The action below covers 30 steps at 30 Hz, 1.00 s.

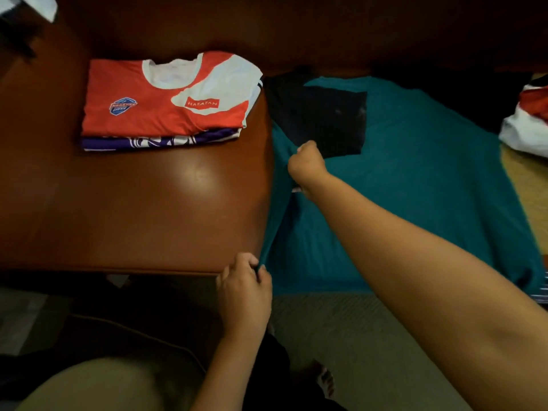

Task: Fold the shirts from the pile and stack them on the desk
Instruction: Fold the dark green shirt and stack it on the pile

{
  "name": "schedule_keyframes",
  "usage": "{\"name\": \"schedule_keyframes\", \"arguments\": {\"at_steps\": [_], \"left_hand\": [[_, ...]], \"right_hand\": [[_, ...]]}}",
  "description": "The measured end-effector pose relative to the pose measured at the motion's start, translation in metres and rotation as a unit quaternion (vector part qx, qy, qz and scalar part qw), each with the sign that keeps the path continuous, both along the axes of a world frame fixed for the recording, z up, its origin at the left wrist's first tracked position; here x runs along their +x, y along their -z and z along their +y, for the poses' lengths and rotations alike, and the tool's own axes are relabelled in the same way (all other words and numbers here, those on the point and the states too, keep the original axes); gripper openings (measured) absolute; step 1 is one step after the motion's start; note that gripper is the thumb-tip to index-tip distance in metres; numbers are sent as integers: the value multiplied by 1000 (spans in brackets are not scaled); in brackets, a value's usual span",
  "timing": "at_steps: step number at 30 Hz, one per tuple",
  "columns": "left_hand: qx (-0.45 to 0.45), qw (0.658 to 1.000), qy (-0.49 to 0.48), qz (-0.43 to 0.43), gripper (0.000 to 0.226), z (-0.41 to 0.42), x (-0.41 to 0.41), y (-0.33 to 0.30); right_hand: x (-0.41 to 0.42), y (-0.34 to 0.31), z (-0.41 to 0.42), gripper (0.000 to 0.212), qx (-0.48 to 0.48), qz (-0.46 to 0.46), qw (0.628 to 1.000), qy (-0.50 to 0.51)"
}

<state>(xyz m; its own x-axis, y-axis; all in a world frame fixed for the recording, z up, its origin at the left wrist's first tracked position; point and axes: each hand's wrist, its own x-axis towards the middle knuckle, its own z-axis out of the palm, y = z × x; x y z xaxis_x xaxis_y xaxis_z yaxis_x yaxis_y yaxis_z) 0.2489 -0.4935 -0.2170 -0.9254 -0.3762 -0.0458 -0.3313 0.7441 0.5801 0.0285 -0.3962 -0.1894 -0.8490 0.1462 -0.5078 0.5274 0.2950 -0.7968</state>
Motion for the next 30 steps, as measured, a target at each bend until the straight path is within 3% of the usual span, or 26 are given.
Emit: {"name": "schedule_keyframes", "arguments": {"at_steps": [4,7,8,11,14,19,23,25,27,30], "left_hand": [[82,990,115,7,18,33,7,-22],[180,954,216,-101,25,45,4,-34],[184,950,232,-98,24,40,-1,-34],[114,967,224,-31,14,9,-33,-26],[-14,967,254,0,21,-23,-88,-12],[-174,895,409,40,42,-29,-153,-3],[-227,843,488,0,56,-9,-170,0],[-238,829,506,-19,57,-2,-175,4],[-243,822,515,-27,50,5,-179,5],[-232,823,518,-2,18,15,-183,-2]], "right_hand": [[0,-13,26,28,51,96,994,-5],[17,-5,57,27,92,121,988,5],[31,1,67,28,110,121,987,4],[102,20,89,20,101,112,989,-4],[194,30,86,17,73,76,994,-18],[266,47,49,7,55,48,997,3],[270,53,27,38,68,65,995,25],[265,55,20,42,76,68,995,21],[261,59,17,35,74,73,994,24],[263,61,22,23,24,67,996,51]]}}
